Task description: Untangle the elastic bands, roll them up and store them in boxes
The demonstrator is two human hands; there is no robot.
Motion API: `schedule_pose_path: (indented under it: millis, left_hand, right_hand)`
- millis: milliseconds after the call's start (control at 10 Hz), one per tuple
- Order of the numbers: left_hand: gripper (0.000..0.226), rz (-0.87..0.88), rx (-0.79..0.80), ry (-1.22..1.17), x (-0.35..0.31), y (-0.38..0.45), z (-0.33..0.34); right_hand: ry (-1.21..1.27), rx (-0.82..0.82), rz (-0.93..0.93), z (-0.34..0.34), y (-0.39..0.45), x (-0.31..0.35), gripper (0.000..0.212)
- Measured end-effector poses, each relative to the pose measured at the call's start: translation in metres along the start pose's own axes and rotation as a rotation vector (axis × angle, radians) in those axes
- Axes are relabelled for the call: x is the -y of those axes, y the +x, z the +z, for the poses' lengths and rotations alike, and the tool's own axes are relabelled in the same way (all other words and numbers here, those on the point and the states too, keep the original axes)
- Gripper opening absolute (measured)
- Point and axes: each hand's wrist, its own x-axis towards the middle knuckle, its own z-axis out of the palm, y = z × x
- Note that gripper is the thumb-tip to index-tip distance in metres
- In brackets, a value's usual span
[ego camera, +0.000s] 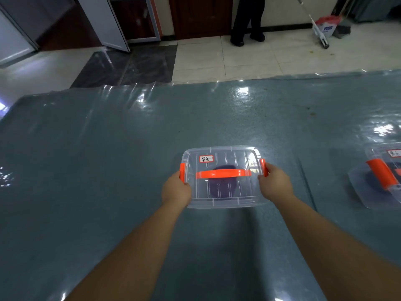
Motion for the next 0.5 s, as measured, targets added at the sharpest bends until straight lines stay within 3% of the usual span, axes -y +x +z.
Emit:
schedule_pose_path:
  millis: [200,400,500]
  left_hand:
    - [0.045,0.055,0.03,0.061,0.019,-0.003,0.008]
    - [0.049,0.195,0.003,-0.056,0.041,-0.045,-0.001]
    - [0.064,0.222,0.033,-0.082,0.057,-0.079,-0.003]
  right_hand:
    - [-0.067,0.139,-0.054,-0.006,-0.009,-0.004,0.053]
    - [-0.134,0.149,-0.214,-0.013,-0.059,-0.029,0.064]
    - [-0.018,0.032,-0.21,-0.001,-0.093,-0.055,0.088]
